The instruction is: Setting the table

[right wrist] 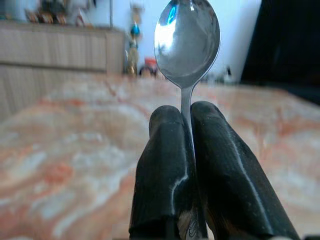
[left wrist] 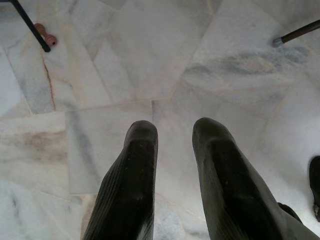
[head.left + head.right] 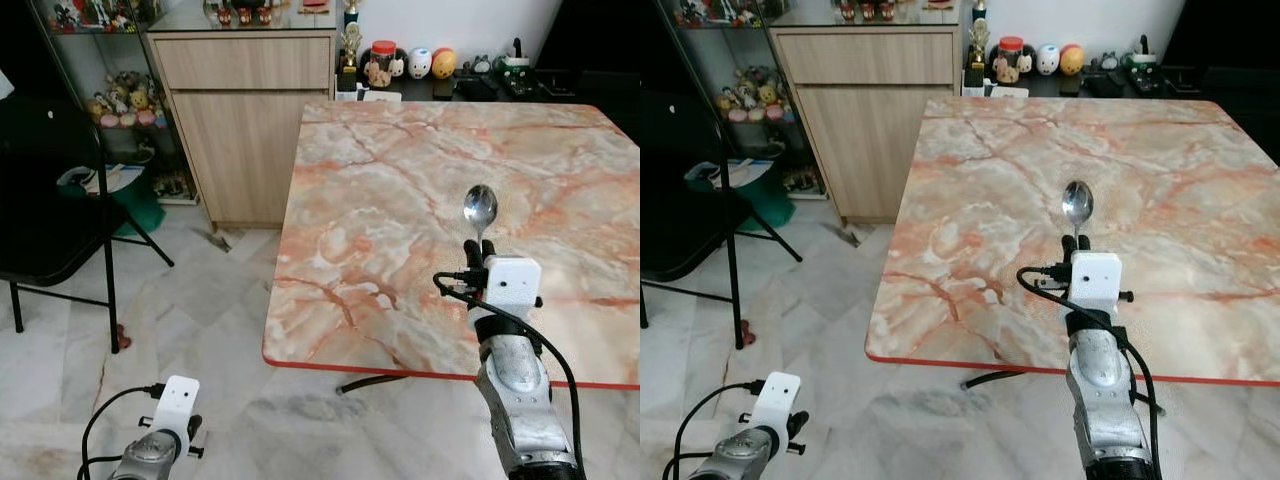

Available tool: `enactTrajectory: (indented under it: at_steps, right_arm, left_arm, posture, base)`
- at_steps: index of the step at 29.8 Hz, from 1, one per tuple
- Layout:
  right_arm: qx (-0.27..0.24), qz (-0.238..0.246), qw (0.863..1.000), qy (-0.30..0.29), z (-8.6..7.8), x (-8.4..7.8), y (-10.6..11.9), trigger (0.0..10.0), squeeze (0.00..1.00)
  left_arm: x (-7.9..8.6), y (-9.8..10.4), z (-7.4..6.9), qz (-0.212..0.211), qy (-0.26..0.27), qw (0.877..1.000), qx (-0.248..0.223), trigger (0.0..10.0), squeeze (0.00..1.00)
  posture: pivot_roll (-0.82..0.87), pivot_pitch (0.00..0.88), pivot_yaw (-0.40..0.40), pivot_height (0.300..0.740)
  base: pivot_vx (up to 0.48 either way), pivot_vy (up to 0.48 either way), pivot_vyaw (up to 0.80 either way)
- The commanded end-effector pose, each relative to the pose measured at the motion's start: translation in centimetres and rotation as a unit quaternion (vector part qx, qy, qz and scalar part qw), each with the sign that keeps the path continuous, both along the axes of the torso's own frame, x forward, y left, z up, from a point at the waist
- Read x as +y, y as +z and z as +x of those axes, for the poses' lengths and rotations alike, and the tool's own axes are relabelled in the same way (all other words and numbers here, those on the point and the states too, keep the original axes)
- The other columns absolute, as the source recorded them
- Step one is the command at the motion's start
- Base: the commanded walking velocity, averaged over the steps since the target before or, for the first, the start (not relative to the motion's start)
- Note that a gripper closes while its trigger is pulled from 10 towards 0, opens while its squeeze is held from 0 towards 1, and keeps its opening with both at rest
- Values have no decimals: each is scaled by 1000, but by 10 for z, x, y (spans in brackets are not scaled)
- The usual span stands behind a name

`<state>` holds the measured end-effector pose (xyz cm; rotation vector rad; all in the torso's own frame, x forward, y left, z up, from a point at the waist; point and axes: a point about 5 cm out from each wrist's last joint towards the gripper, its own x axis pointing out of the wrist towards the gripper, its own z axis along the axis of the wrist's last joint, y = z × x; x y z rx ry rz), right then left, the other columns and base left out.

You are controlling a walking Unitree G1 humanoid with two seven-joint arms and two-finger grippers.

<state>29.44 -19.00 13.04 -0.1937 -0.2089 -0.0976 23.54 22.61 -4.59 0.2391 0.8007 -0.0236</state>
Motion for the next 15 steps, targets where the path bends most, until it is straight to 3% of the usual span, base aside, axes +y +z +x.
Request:
enactTrajectory:
  at_steps: [1, 9, 15]
  right_arm:
    - [-25, -9, 1000, 11, -1, 3, 10, 10000, 0]
    - [-39, -5, 999, 35, -2, 18, 10, 10000, 0]
    - [-44, -7, 998, 36, 2, 22, 14, 10000, 0]
  left_arm:
    - [2, -2, -3, 8, -5, 1000, 11, 10000, 0]
    - [3, -6, -11, 14, -14, 1000, 21, 10000, 0]
    - [2, -5, -8, 17, -21, 999, 17, 10000, 0]
  posture:
    - [-7, 0, 11, 740]
    - [9, 0, 5, 740]
    - [-3, 0, 14, 740]
  base:
    - [0, 0, 0]
    - [0, -279, 0]
    - [0, -276, 0]
